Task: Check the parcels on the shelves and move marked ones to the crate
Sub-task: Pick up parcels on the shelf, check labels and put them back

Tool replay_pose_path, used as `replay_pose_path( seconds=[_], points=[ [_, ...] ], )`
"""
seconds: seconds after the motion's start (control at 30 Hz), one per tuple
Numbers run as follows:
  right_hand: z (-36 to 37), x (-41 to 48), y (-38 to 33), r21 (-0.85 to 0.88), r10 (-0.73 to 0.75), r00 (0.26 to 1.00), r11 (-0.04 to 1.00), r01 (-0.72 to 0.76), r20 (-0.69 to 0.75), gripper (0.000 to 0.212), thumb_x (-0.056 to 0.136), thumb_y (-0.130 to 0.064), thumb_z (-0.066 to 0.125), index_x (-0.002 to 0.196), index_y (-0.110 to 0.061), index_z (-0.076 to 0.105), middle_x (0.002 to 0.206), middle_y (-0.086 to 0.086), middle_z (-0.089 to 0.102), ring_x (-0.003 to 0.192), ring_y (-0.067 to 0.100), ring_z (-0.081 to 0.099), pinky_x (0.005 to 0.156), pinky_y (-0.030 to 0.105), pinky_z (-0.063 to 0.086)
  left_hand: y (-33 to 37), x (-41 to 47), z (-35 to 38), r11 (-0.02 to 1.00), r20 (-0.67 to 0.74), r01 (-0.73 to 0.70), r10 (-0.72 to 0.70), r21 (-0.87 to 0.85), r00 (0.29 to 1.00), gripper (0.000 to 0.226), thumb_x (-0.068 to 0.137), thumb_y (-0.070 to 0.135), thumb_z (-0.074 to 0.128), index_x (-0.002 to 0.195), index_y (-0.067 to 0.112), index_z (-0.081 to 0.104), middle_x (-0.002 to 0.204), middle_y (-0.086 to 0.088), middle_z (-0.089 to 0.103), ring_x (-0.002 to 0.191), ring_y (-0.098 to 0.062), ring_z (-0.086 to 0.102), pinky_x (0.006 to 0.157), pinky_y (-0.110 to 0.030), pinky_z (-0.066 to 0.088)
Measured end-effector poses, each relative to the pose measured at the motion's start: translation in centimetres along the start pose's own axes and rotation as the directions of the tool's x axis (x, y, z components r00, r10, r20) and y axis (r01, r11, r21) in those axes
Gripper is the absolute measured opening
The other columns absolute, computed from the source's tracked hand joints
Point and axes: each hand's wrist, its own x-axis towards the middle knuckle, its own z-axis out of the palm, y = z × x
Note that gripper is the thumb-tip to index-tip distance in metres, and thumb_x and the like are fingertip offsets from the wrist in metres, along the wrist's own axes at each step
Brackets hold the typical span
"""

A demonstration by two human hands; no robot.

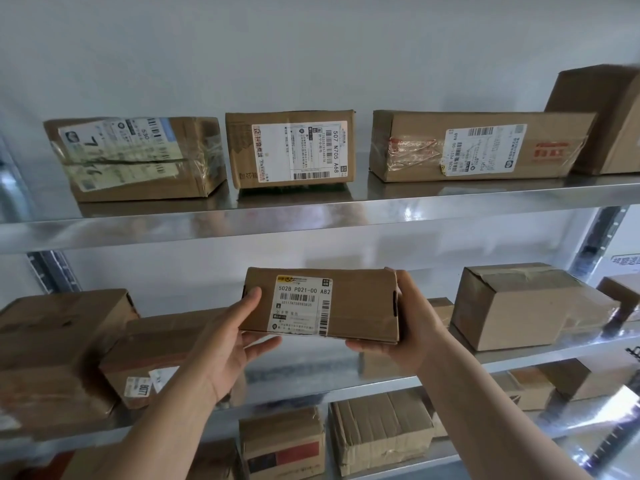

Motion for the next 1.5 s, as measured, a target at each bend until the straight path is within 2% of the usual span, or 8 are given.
replay_pose_path(
  seconds=[0.3, 0.43, 0.53, 0.73, 0.83, 1.0, 1.3, 1.5],
  points=[
    [-0.9, 1.2, 1.5, -0.273, -0.15, 0.97, 0.957, 0.095, -0.19, 0.046, 0.095, -0.064, 0.054, 0.119, -0.027, 0.069, 0.117, 0.008, 0.073, 0.109, 0.029, 0.07, 0.091, 0.057, 0.058, -0.7, 0.1, -0.7, 0.991, -0.104, -0.13, 0.131, 0.013, 0.986, 0.048, 0.08, 0.029, 0.073, 0.123, 0.011, 0.065, 0.107, -0.011, 0.076, 0.112, -0.032, 0.067, 0.093, -0.046, 0.055],
    [-0.4, 2.4, 2.8, -0.391, -0.186, 0.965, 0.915, 0.101, -0.187, 0.02, 0.1, -0.039, 0.06, 0.113, -0.027, 0.07, 0.118, 0.01, 0.068, 0.103, 0.023, 0.065, 0.086, 0.042, 0.051, -2.5, 1.0, -1.0, 0.958, -0.12, -0.146, 0.18, 0.245, 0.976, 0.053, 0.087, 0.023, 0.074, 0.135, 0.028, 0.054, 0.121, 0.002, 0.07, 0.118, -0.023, 0.061, 0.11, -0.052, 0.041],
    [-1.0, 4.3, 4.6, -0.384, -0.213, 0.959, 0.914, 0.129, -0.185, 0.033, 0.104, -0.028, 0.056, 0.136, -0.022, 0.061, 0.13, 0.012, 0.062, 0.105, 0.017, 0.062, 0.08, 0.03, 0.046, -3.9, 2.2, -1.2, 0.896, -0.127, -0.144, 0.215, 0.42, 0.968, 0.041, 0.093, 0.02, 0.068, 0.129, 0.031, 0.053, 0.133, 0.004, 0.062, 0.12, -0.021, 0.059, 0.11, -0.054, 0.041],
    [-3.3, 8.7, 8.4, -0.31, -0.168, 0.979, 0.942, 0.127, -0.112, 0.056, 0.106, -0.028, 0.052, 0.158, -0.018, 0.034, 0.155, -0.007, 0.043, 0.125, 0.009, 0.051, 0.113, 0.032, 0.041, -6.6, 6.2, -3.0, 0.787, -0.17, -0.045, 0.188, 0.615, 0.967, 0.078, 0.088, 0.066, 0.057, 0.154, 0.03, 0.034, 0.167, 0.015, -0.005, 0.154, -0.02, 0.009, 0.121, -0.059, 0.019],
    [-3.8, 10.3, 9.4, -0.318, -0.172, 0.983, 0.937, 0.142, -0.068, 0.059, 0.105, -0.035, 0.047, 0.16, -0.02, 0.029, 0.156, -0.013, 0.035, 0.142, 0.011, 0.039, 0.125, 0.038, 0.026, -8.0, 7.5, -3.0, 0.851, -0.27, -0.034, 0.204, 0.524, 0.941, 0.114, 0.063, 0.093, 0.052, 0.156, 0.047, 0.006, 0.167, 0.014, 0.006, 0.152, -0.021, 0.016, 0.119, -0.06, 0.022],
    [-4.5, 11.6, 10.3, -0.4, -0.166, 0.986, 0.903, 0.157, 0.013, 0.057, 0.101, -0.06, 0.043, 0.147, -0.026, 0.046, 0.131, -0.008, 0.061, 0.124, 0.009, 0.055, 0.116, 0.035, 0.039, -13.8, 13.3, -9.4, 0.936, -0.413, 0.084, 0.07, 0.343, 0.908, 0.103, 0.059, 0.099, 0.05, 0.148, 0.051, 0.035, 0.156, 0.008, 0.043, 0.137, -0.016, 0.049, 0.115, -0.05, 0.036],
    [-4.9, 12.3, 10.9, -0.408, -0.095, 0.995, 0.908, 0.094, 0.017, 0.073, 0.102, -0.058, 0.043, 0.163, -0.027, 0.018, 0.168, -0.012, 0.019, 0.153, 0.01, 0.02, 0.126, 0.033, 0.013, -12.9, 11.7, -6.2, 0.937, -0.415, 0.205, -0.074, 0.283, 0.907, 0.127, 0.051, 0.102, 0.05, 0.157, 0.043, 0.016, 0.168, 0.008, 0.013, 0.153, -0.02, 0.018, 0.122, -0.052, 0.02],
    [-4.6, 10.4, 9.6, -0.381, -0.125, 0.992, 0.918, 0.113, -0.007, 0.064, 0.105, -0.049, 0.038, 0.161, -0.022, 0.023, 0.168, -0.006, 0.022, 0.154, 0.013, 0.021, 0.118, 0.029, 0.019, -9.9, 9.8, -2.3, 0.901, -0.445, -0.028, 0.24, 0.433, 0.863, 0.094, 0.08, 0.081, 0.045, 0.158, 0.04, 0.011, 0.166, 0.005, 0.018, 0.15, -0.021, 0.026, 0.118, -0.045, 0.026]
  ],
)
